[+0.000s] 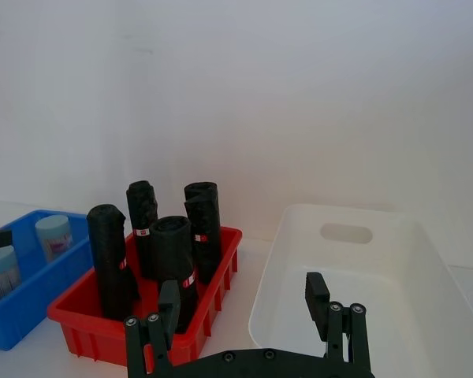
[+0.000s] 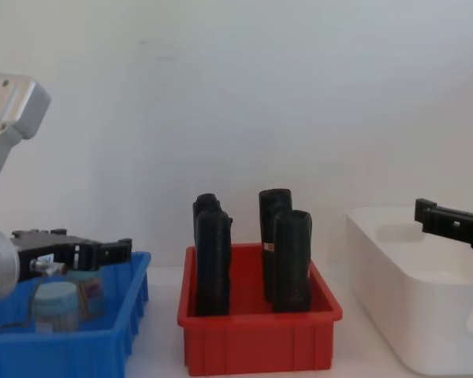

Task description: Pick the cotton swabs from the blue box and place them into the white box.

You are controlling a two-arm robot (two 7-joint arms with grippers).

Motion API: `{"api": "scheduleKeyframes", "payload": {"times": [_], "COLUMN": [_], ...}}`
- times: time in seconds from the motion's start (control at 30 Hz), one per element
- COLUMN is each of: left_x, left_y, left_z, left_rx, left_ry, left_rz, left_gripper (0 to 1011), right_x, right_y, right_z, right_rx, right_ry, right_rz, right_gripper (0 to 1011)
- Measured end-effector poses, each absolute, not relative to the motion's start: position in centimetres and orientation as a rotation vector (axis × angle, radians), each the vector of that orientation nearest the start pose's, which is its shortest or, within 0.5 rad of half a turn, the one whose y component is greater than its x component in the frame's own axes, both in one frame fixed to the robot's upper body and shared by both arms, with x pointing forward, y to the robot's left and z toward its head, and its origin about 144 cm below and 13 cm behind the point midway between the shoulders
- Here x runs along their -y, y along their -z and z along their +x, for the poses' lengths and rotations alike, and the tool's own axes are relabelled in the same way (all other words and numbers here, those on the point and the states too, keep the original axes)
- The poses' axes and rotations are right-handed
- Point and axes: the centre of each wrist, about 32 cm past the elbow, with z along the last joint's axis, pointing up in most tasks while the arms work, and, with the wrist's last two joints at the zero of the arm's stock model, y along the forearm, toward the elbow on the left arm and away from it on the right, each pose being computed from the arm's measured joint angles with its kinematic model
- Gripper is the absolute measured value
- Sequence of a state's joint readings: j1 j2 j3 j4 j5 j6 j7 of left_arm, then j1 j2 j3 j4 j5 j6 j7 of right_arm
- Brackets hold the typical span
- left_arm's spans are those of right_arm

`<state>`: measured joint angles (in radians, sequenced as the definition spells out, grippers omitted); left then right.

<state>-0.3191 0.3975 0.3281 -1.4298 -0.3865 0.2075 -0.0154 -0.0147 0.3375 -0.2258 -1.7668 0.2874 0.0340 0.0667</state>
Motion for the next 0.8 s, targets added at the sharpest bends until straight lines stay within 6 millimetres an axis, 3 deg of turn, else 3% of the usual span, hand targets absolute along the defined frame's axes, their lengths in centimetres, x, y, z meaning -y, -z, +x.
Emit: {"api": "scheduleKeyframes", "payload": {"times": [0.8], "left_x": [-29.1], "left_y": [-118.1], "left_z": [55.5], "left_rx": [-0.125], "left_ry": [-1.393], "left_rz": [0.24], "left_gripper": [1004], "right_x": [23.7], "right_y": [-118.9], "right_z": [44.3], "right_rx": [0.075], "right_ry": [1.229], "right_rz": [0.026], "right_gripper": [1002]}}
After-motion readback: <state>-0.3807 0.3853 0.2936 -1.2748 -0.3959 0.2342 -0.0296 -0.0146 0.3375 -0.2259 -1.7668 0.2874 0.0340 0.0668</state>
